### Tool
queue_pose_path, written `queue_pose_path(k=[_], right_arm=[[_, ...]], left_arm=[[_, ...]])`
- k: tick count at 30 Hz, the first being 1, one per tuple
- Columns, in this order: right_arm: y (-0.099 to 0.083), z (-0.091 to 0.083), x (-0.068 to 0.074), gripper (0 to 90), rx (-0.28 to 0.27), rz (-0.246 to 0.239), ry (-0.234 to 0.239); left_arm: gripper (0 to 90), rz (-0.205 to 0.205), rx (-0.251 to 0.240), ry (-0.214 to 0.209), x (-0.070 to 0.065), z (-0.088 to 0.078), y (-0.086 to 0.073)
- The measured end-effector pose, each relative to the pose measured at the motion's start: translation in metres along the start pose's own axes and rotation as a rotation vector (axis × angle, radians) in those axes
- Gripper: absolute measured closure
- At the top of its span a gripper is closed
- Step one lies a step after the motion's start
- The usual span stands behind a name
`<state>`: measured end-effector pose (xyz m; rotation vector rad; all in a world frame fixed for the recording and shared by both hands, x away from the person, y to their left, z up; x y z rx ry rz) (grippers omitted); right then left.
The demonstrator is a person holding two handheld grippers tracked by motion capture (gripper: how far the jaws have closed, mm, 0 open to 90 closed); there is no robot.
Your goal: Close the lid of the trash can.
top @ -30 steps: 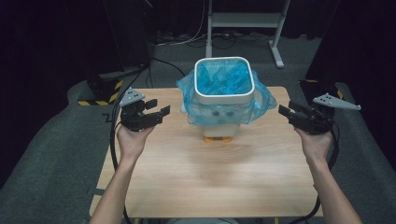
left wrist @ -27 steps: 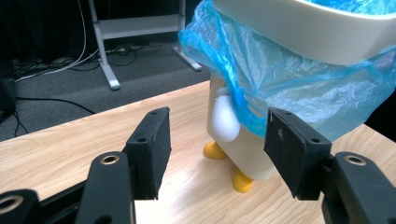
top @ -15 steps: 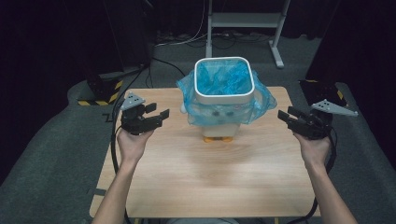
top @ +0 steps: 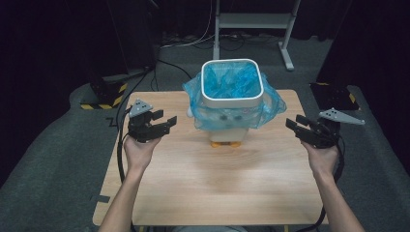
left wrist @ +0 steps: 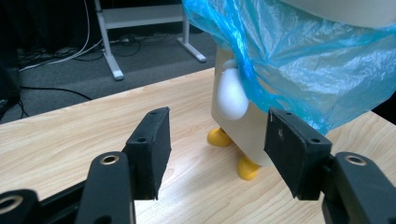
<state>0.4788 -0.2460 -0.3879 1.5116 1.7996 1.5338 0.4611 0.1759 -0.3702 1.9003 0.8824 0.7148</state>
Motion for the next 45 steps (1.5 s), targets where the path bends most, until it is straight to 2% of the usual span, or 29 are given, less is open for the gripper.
queue_pose_path(k=[13,29,38,45], right_arm=[[-0.012,0.006,-0.007,49.9,0.011,0.011,-0.013],[-0.027,0.016,-0.010,49.9,0.035,0.006,-0.028],[-0.038,0.022,-0.015,49.9,0.049,0.011,-0.043],[-0.044,0.027,-0.017,49.9,0.056,0.016,-0.048]], left_arm=[[40.6,-0.006,0.024,-0.001,-0.004,0.013,-0.012],[40.8,0.009,0.053,0.007,-0.007,0.023,-0.022],[40.8,0.016,0.068,0.026,-0.007,0.028,-0.029],[40.8,0.019,0.086,0.024,-0.010,0.037,-0.035]])
Point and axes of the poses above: each handheld gripper's, and its own axes: z roughly forward along the jaws, y roughly out of its top, x roughly to its left, the point moved 8 cm from there along z, roughly forward along the jaws, and after that the axes turned 14 degrees about z, right-handed, at the moved point
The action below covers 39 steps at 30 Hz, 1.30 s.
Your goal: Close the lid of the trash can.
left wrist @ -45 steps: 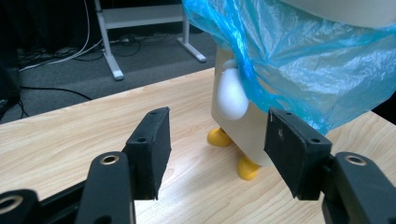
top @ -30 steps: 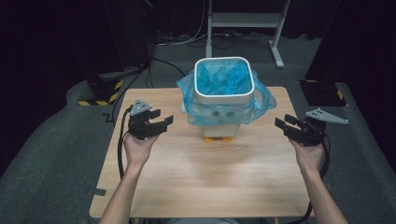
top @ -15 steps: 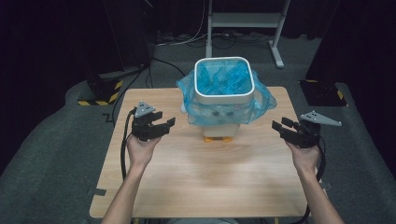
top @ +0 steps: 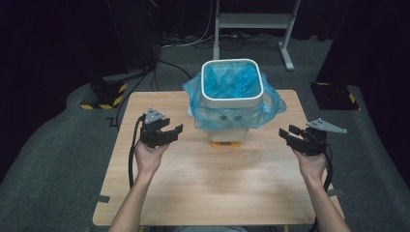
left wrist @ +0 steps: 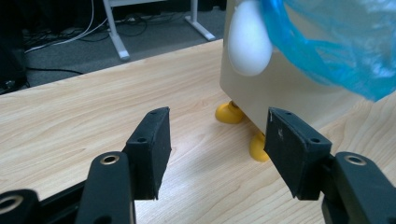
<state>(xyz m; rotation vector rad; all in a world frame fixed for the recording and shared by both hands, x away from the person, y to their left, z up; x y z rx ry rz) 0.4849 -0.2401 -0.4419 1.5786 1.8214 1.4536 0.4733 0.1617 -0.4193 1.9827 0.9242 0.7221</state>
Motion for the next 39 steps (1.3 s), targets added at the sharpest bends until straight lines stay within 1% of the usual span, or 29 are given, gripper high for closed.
queue_pose_path(k=[5,10,17,21,22,27,30,32,33,35,39], right_arm=[[-0.005,0.004,-0.001,49.9,0.008,0.005,-0.004],[-0.010,0.008,-0.003,49.9,0.017,0.008,-0.007],[-0.017,0.014,-0.004,49.8,0.031,0.006,-0.012],[-0.019,0.016,-0.005,49.8,0.034,0.007,-0.015],[-0.020,0.016,-0.006,49.8,0.035,0.008,-0.017],[-0.022,0.019,-0.006,49.9,0.033,0.011,-0.019],[-0.023,0.022,-0.005,49.8,0.039,0.001,-0.023],[-0.025,0.025,-0.004,49.9,0.047,-0.012,-0.027],[-0.026,0.026,-0.004,49.8,0.047,-0.015,-0.028],[-0.027,0.027,-0.004,49.8,0.051,-0.018,-0.027],[-0.028,0.030,-0.004,49.8,0.051,-0.009,-0.024]], left_arm=[[40.9,0.006,0.009,-0.001,-0.002,0.005,-0.004],[41.0,-0.013,0.013,-0.007,-0.003,0.011,-0.008],[41.0,-0.019,0.021,-0.016,-0.007,0.019,-0.013],[41.1,-0.016,0.028,-0.011,-0.007,0.021,-0.017],[41.0,-0.023,0.026,-0.011,-0.008,0.022,-0.018],[41.1,-0.019,0.035,-0.010,-0.008,0.026,-0.023],[41.1,-0.017,0.039,-0.002,-0.009,0.028,-0.025],[41.1,-0.006,0.050,0.000,-0.009,0.029,-0.027],[41.0,-0.009,0.050,0.001,-0.010,0.030,-0.028],[41.0,-0.002,0.052,0.005,-0.010,0.031,-0.028],[41.0,-0.003,0.048,0.005,-0.010,0.033,-0.028]])
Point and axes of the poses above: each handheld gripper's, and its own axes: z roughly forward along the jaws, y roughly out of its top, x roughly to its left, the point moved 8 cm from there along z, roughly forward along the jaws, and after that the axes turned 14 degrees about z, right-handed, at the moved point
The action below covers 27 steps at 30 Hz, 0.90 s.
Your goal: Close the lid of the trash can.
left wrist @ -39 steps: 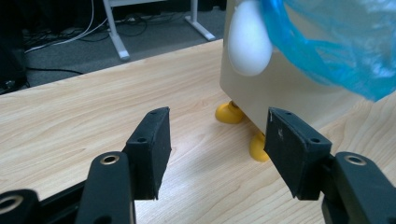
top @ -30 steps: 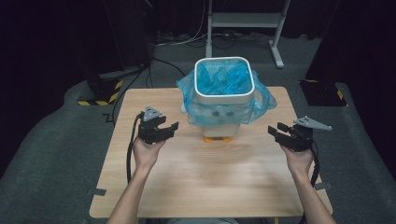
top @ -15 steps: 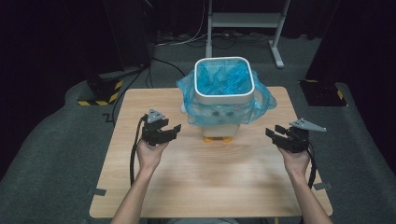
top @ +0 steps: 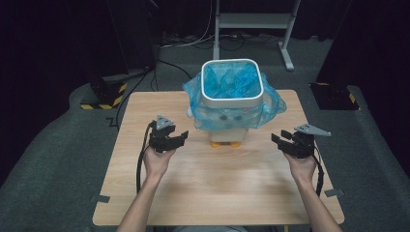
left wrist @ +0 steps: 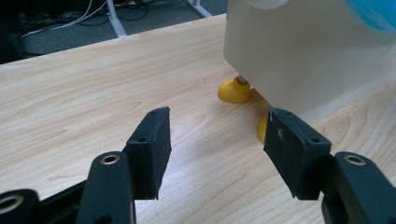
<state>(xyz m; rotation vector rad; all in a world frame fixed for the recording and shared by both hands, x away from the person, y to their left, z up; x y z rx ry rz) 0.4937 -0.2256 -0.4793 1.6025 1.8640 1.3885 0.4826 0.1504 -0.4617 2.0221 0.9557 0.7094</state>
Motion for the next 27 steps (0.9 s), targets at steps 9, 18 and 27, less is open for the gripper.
queue_pose_path(k=[9,18,27], right_arm=[[-0.005,0.007,-0.002,49.8,0.010,0.005,0.001],[-0.010,0.015,-0.005,49.8,0.024,0.010,-0.009],[-0.013,0.021,-0.009,49.7,0.031,0.011,-0.020]], left_arm=[[41.2,-0.007,0.023,0.005,0.001,0.008,-0.011],[41.1,-0.011,0.035,0.009,0.000,0.016,-0.016],[42.6,-0.010,0.041,0.014,0.001,0.023,-0.022]])
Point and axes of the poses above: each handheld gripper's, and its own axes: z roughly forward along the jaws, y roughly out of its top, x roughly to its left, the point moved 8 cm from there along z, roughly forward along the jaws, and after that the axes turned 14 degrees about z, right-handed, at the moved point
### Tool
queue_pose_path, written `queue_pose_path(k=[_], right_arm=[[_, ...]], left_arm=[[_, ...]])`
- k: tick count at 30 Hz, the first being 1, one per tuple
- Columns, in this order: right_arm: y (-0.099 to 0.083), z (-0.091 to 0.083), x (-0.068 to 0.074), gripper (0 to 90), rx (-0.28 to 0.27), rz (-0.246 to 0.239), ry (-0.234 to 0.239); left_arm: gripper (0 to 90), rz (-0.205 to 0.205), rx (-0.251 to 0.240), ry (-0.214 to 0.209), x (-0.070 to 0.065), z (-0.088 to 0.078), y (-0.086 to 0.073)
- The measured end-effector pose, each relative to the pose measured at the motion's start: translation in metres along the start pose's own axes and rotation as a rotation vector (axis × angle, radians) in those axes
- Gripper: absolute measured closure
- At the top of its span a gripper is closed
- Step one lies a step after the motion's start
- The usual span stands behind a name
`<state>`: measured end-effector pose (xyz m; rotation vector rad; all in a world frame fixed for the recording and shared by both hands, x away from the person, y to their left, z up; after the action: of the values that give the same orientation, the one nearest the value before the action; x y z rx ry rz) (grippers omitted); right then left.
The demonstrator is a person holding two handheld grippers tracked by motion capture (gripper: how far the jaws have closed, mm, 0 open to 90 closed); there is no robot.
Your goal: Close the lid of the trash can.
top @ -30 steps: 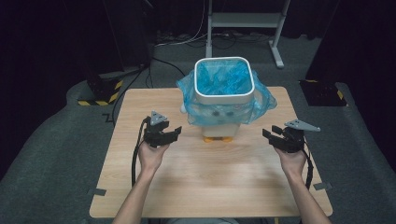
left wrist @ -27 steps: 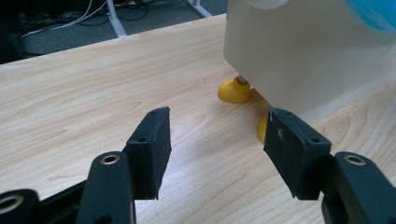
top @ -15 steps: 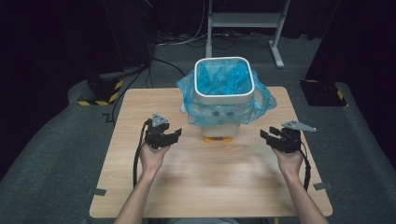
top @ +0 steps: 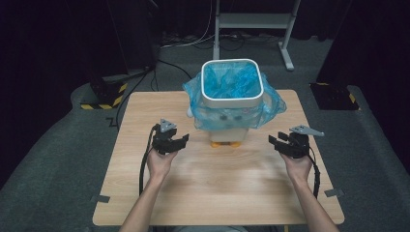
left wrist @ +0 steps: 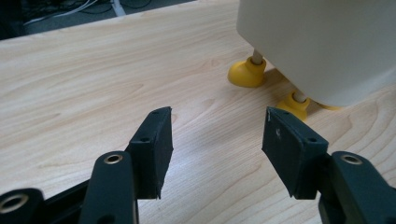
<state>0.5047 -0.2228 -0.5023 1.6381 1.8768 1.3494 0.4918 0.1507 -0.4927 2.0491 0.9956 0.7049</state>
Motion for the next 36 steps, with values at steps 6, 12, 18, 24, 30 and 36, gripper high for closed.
queue_pose_path(k=[6,12,18,24,30,36], right_arm=[[-0.003,0.006,-0.001,49.7,0.006,0.008,-0.005],[-0.007,0.012,-0.003,49.7,0.019,0.017,-0.007],[-0.012,0.017,-0.006,49.5,0.031,0.018,-0.013],[-0.014,0.023,-0.008,49.5,0.036,0.023,-0.018],[-0.018,0.030,-0.012,49.5,0.050,0.026,-0.029],[-0.022,0.037,-0.015,49.5,0.062,0.028,-0.040]], left_arm=[[42.5,-0.022,0.021,0.009,0.002,0.007,-0.011],[42.2,-0.028,0.038,0.006,0.003,0.013,-0.015],[42.0,-0.030,0.064,0.007,0.003,0.021,-0.020],[42.5,-0.038,0.062,0.021,0.003,0.029,-0.027],[42.6,-0.044,0.083,0.023,0.003,0.036,-0.036],[42.5,-0.053,0.111,0.033,0.007,0.045,-0.045]])
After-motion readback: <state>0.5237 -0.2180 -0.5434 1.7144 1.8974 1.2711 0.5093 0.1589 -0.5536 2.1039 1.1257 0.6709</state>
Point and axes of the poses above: each handheld gripper's, and its own axes: z roughly forward along the jaws, y roughly out of its top, x roughly to its left, the point moved 8 cm from there along z, roughly forward along the jaws, and after that the axes turned 14 degrees about z, right-handed, at the moved point
